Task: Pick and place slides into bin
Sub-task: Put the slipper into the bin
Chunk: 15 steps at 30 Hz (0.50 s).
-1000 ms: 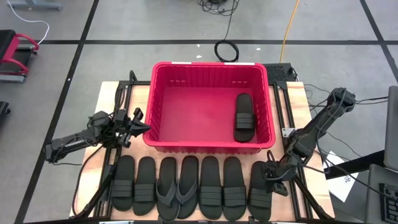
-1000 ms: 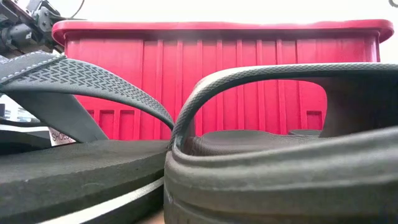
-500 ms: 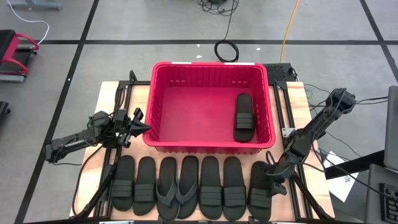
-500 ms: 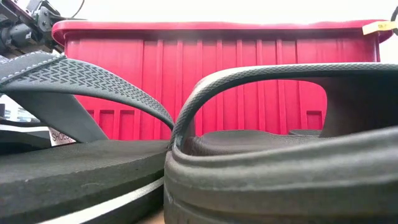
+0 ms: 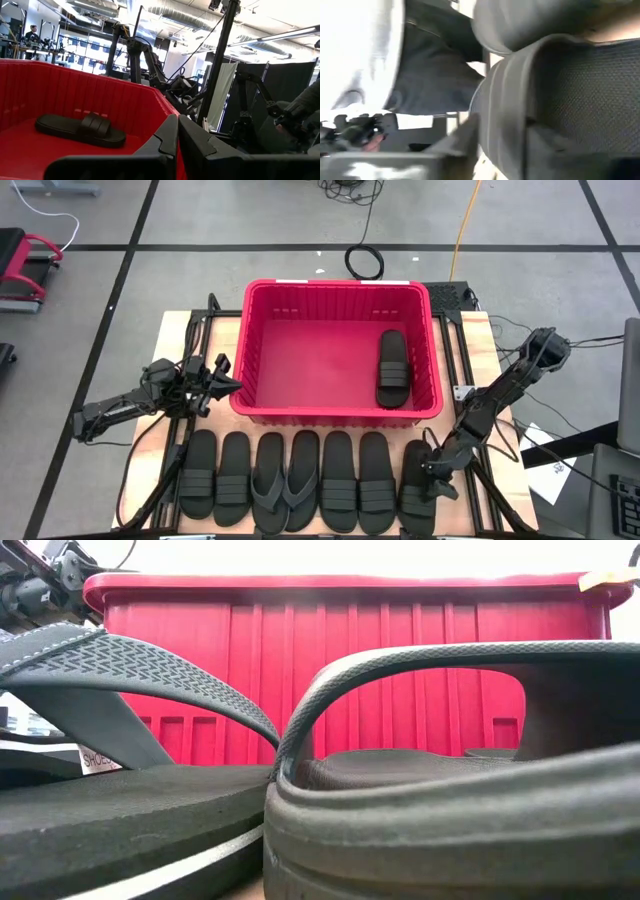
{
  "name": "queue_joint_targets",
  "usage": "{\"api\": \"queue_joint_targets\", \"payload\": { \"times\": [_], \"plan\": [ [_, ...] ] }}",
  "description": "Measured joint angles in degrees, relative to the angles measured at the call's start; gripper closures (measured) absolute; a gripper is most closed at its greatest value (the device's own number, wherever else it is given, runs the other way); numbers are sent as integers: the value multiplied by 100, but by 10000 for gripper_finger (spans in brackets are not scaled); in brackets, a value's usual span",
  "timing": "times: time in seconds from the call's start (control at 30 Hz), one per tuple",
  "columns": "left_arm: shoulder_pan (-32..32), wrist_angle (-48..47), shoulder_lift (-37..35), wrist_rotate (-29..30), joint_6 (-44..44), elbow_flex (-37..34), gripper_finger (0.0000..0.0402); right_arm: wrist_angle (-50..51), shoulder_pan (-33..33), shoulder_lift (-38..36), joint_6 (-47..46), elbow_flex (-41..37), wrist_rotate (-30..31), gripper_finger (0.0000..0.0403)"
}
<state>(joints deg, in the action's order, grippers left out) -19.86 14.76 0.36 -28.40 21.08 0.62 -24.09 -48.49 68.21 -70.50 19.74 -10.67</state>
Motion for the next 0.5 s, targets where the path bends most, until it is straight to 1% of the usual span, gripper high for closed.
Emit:
{"api": "queue_joint_targets", "payload": {
  "times": [0.03,0.07,0.1,0.17,0.3,0.37,0.5],
  "plan": [
    [0,0,0,0,0,0,382,-173,0,-5,4,-1,-4,358],
    [0,0,0,0,0,0,382,-375,0,-29,29,-1,-10,379],
    [0,0,0,0,-5,0,382,-571,0,-65,55,1,-9,388],
    [0,-2,0,0,-22,0,382,-745,0,-136,-30,27,2,387],
    [0,-2,0,0,-28,0,382,-672,2,-257,-155,216,-92,395],
    [0,-2,0,2,2,0,382,-743,2,-316,-219,436,-285,396],
    [0,-2,0,0,47,0,382,-588,3,-335,-159,1095,-398,396]
  ]
}}
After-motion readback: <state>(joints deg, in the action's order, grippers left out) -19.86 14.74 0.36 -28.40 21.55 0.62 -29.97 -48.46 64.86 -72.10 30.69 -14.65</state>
